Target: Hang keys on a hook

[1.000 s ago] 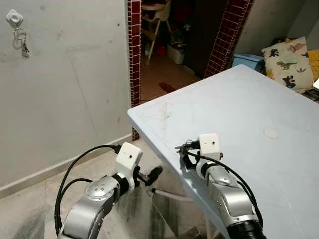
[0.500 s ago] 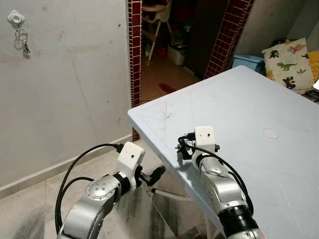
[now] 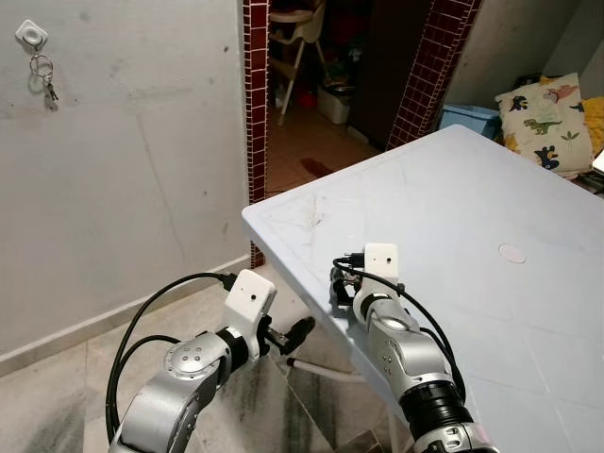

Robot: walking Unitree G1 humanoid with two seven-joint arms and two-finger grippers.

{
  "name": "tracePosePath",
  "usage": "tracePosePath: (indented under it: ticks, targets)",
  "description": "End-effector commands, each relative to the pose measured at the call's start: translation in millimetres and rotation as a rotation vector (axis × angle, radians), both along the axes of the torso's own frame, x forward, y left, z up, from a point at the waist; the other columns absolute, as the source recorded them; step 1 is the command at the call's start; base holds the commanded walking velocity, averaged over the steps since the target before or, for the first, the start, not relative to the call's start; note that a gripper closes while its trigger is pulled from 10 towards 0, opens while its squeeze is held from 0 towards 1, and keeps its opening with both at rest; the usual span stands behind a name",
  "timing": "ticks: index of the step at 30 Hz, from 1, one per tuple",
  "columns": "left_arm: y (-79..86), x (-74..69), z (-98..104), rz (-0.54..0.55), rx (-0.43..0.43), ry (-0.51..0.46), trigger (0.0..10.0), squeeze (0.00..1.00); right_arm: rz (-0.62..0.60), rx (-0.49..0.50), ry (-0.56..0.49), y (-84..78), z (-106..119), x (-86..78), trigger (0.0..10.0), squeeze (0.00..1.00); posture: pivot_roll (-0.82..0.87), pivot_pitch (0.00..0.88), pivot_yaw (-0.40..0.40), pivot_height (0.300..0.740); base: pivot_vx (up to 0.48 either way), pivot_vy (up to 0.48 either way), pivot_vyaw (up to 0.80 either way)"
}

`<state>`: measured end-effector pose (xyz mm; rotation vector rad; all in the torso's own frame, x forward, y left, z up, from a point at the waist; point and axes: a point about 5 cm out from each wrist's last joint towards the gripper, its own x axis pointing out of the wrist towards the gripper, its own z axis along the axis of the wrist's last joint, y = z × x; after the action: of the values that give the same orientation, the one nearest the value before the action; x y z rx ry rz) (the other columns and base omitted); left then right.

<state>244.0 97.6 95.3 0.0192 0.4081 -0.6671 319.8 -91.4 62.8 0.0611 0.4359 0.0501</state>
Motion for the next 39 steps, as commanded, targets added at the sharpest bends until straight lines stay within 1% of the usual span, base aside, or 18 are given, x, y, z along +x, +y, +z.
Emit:
tracePosePath:
  ticks: [1,11,20,39]
  targets:
    - [-4.8,1.3,4.2,-0.027,-0.006,-0.009,10.0,0.00,-0.017,0.001,0.084,-3.5,-15.4,-6.4,0.0,0.00,0.19,0.000,-0.080,0.740,0.000,0.000,0.00]
    - [-5.5,1.8,3.9,-0.030,-0.004,-0.008,10.0,0.00,-0.035,0.007,0.086,-6.7,-16.8,-6.4,0.0,0.00,0.19,0.000,-0.076,0.740,0.000,0.000,0.00]
    - [-6.9,1.6,3.3,-0.031,-0.006,-0.008,10.0,0.00,-0.059,0.008,0.058,-11.9,-12.5,-3.5,0.0,0.00,0.19,0.000,-0.075,0.740,0.000,0.000,0.00]
    - [-8.5,3.0,2.7,-0.027,-0.007,-0.010,10.0,0.00,-0.062,-0.001,0.038,-14.2,-10.4,-1.9,0.0,0.00,0.18,0.000,-0.076,0.740,0.000,0.000,0.00]
